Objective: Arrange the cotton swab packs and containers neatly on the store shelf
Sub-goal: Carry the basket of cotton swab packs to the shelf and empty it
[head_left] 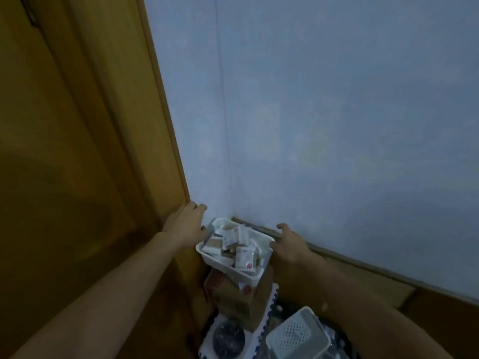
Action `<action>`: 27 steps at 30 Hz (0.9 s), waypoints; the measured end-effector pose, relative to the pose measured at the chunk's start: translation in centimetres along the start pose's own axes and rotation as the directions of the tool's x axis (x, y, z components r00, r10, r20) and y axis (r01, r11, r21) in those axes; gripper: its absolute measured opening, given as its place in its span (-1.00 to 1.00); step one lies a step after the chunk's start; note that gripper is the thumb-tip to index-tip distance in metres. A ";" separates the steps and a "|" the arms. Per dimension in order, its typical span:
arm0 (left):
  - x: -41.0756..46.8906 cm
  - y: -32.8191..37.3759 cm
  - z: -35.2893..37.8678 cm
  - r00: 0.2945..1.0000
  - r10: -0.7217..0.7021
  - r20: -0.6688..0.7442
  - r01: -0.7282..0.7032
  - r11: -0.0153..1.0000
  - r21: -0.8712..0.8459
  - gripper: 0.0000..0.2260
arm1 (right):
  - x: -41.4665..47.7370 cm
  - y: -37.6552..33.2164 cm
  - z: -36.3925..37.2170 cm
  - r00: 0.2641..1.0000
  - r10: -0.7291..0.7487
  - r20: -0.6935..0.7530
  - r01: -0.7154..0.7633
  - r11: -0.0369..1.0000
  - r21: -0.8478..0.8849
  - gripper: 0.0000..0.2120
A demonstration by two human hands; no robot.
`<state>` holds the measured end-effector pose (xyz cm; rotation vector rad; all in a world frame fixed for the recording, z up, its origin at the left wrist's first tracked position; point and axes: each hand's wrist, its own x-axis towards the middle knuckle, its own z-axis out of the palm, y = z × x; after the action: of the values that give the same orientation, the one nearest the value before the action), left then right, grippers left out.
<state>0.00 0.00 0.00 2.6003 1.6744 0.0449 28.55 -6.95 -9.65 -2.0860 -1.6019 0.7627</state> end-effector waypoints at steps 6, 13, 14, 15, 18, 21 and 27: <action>2.0 0.1 5.1 0.994 -0.017 0.111 0.029 0.994 -0.106 -0.49 | 2.0 1.0 4.3 0.973 0.226 0.054 -0.232 0.947 0.220 -0.35; 4.8 -2.0 9.1 0.986 0.006 0.167 0.023 0.985 -0.172 -0.53 | 4.4 1.0 8.6 0.911 0.397 0.113 -0.412 0.858 0.306 -0.36; 5.3 -2.3 9.6 0.985 0.010 0.170 0.022 0.983 -0.184 -0.56 | 4.5 0.7 8.9 0.901 0.418 0.116 -0.432 0.840 0.328 -0.35; 5.8 -2.5 10.0 0.985 0.010 0.175 0.025 0.981 -0.194 -0.57 | 4.8 0.6 9.2 0.893 0.435 0.119 -0.447 0.820 0.359 -0.35; 7.1 -3.1 11.3 0.978 0.040 0.204 0.006 0.976 -0.220 -0.57 | 5.0 0.6 10.0 0.889 0.448 0.094 -0.447 0.806 0.389 -0.39; 7.9 -3.5 12.4 0.975 0.056 0.215 -0.003 0.970 -0.241 -0.43 | 4.4 0.8 10.1 0.901 0.431 0.052 -0.414 0.814 0.408 -0.46; 8.8 -1.3 13.1 0.994 0.060 0.093 -0.031 0.958 -0.284 -0.51 | 0.1 2.5 6.8 0.881 0.467 -0.079 -0.396 0.819 0.415 -0.76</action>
<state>3.14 8.24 -13.18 2.3864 1.4551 0.1419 26.10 -7.65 -16.41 -2.1580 -0.7935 0.9206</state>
